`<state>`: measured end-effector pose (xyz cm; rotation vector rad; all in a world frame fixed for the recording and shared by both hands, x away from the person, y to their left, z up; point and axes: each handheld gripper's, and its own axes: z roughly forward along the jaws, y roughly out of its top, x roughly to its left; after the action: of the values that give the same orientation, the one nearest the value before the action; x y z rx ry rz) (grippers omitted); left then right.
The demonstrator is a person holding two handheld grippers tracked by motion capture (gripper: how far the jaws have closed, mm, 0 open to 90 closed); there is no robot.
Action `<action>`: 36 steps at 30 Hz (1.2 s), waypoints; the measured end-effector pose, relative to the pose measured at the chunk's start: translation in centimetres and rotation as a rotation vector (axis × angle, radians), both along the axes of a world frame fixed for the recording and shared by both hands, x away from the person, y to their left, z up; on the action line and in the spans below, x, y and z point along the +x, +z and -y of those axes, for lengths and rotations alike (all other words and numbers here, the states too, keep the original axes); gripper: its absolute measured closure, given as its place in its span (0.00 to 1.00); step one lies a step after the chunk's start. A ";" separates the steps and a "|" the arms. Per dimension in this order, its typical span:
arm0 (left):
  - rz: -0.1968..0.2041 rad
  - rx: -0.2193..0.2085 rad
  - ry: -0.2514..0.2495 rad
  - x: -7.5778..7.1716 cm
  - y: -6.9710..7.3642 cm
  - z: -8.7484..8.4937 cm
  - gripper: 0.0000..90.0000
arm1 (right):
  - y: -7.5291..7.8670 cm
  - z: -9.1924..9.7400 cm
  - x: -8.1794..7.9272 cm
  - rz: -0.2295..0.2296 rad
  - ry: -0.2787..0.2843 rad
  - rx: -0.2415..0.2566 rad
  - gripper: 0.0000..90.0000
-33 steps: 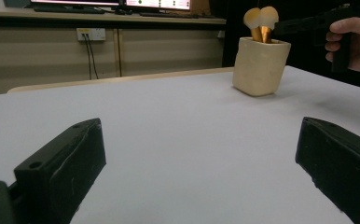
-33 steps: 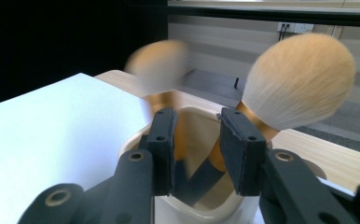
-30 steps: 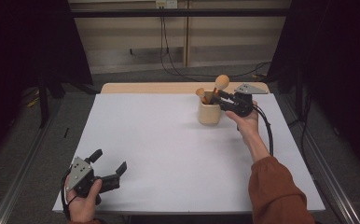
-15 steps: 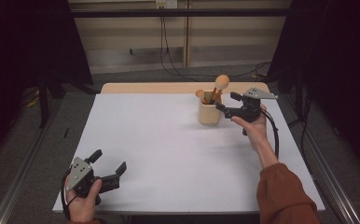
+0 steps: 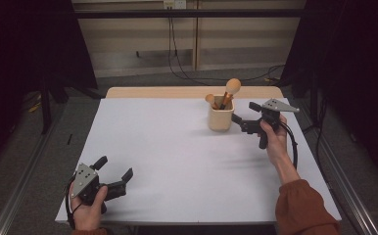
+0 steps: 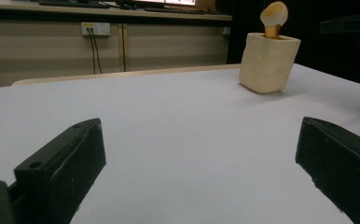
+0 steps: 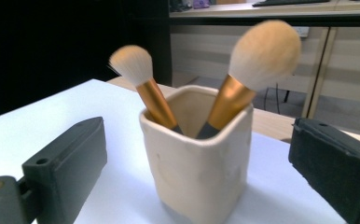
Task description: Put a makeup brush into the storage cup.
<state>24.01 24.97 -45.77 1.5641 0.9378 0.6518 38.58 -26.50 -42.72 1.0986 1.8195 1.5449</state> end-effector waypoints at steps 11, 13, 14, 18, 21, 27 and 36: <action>0.008 0.007 -0.018 -0.4 0.1 0.1 0.02 | -0.4 0.2 -2.0 0.021 -0.023 -0.020 0.02; 0.007 -0.003 -0.015 -0.4 0.1 0.0 0.02 | -0.5 0.2 -2.4 0.025 -0.031 -0.028 0.02; 0.009 -0.003 -0.010 -0.4 0.1 -0.1 0.02 | -0.5 0.2 -2.6 0.026 -0.037 -0.032 0.02; 0.008 -0.002 -0.011 -0.4 0.1 0.0 0.02 | -0.7 0.2 -3.4 0.034 -0.049 -0.042 0.01; 0.006 0.003 -0.014 -0.4 0.1 -0.1 0.02 | -0.8 0.3 -4.1 0.029 -0.057 -0.044 0.01; 0.003 0.003 -0.015 -0.3 0.1 0.1 0.02 | -0.9 1.0 -5.6 0.017 -0.085 -0.054 0.00; 0.002 0.002 -0.011 -0.3 0.2 -0.1 0.02 | -1.3 1.6 -8.1 0.032 -0.132 -0.083 0.00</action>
<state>23.66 25.05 -45.60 1.5687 0.9262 0.6464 30.49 -28.09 -44.06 1.1249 1.7379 1.3912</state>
